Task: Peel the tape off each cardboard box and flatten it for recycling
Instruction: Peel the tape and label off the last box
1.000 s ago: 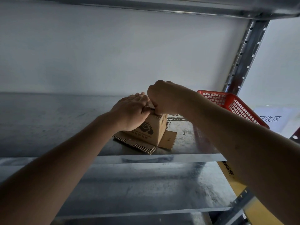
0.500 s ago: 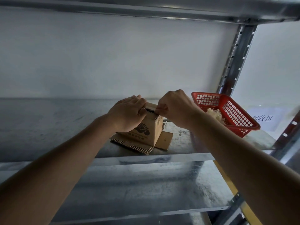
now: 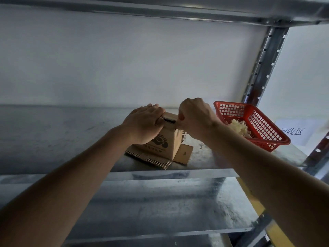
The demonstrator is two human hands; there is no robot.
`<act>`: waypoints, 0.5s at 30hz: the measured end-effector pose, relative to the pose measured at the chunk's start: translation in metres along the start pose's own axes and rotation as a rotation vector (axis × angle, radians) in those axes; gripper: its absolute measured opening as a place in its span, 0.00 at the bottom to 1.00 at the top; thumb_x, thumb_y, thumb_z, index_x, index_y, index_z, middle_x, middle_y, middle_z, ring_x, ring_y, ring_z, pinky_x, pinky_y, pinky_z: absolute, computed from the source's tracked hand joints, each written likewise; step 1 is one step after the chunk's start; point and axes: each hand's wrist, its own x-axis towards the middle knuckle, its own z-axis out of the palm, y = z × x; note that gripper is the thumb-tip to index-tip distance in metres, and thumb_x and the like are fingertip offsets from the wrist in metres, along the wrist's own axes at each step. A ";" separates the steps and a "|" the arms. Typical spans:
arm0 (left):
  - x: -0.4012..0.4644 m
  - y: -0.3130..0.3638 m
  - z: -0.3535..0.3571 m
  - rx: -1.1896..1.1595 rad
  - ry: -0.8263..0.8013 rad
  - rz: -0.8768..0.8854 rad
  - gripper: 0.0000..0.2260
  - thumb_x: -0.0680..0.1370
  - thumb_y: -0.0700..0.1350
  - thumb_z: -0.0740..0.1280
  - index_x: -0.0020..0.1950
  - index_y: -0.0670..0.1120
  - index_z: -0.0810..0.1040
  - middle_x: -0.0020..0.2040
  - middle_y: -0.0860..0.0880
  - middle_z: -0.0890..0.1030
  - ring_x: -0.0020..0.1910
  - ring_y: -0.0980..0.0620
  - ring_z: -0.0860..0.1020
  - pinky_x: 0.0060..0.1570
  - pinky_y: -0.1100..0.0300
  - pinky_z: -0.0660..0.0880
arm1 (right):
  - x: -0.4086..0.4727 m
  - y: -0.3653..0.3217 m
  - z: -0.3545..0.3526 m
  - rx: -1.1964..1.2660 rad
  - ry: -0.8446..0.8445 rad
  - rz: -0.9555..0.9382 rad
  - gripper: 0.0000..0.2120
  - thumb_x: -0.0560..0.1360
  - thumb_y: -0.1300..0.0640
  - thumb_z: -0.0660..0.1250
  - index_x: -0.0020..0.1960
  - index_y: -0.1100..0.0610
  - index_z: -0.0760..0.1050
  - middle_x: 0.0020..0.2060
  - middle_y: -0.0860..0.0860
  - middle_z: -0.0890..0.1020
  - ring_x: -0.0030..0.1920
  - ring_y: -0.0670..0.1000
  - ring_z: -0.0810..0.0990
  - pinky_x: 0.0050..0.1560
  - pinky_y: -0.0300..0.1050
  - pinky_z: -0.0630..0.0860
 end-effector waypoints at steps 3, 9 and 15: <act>0.002 -0.002 0.001 0.007 0.010 0.017 0.22 0.86 0.54 0.47 0.79 0.50 0.64 0.82 0.46 0.62 0.82 0.46 0.58 0.77 0.48 0.57 | -0.005 0.019 0.010 0.010 0.005 -0.109 0.05 0.81 0.58 0.69 0.51 0.60 0.79 0.44 0.55 0.81 0.41 0.54 0.81 0.41 0.48 0.80; 0.006 -0.002 0.000 -0.025 -0.017 -0.015 0.26 0.84 0.56 0.47 0.82 0.53 0.60 0.84 0.48 0.57 0.83 0.48 0.54 0.79 0.49 0.53 | -0.022 0.033 0.047 0.337 0.315 -0.059 0.04 0.82 0.61 0.68 0.53 0.60 0.82 0.44 0.50 0.84 0.41 0.48 0.82 0.43 0.40 0.80; 0.008 -0.003 0.003 -0.042 0.008 -0.015 0.24 0.85 0.54 0.48 0.81 0.53 0.62 0.84 0.48 0.60 0.82 0.50 0.56 0.79 0.50 0.54 | -0.043 0.025 0.084 0.709 0.506 0.166 0.04 0.76 0.57 0.76 0.47 0.48 0.87 0.39 0.39 0.86 0.42 0.34 0.84 0.41 0.29 0.77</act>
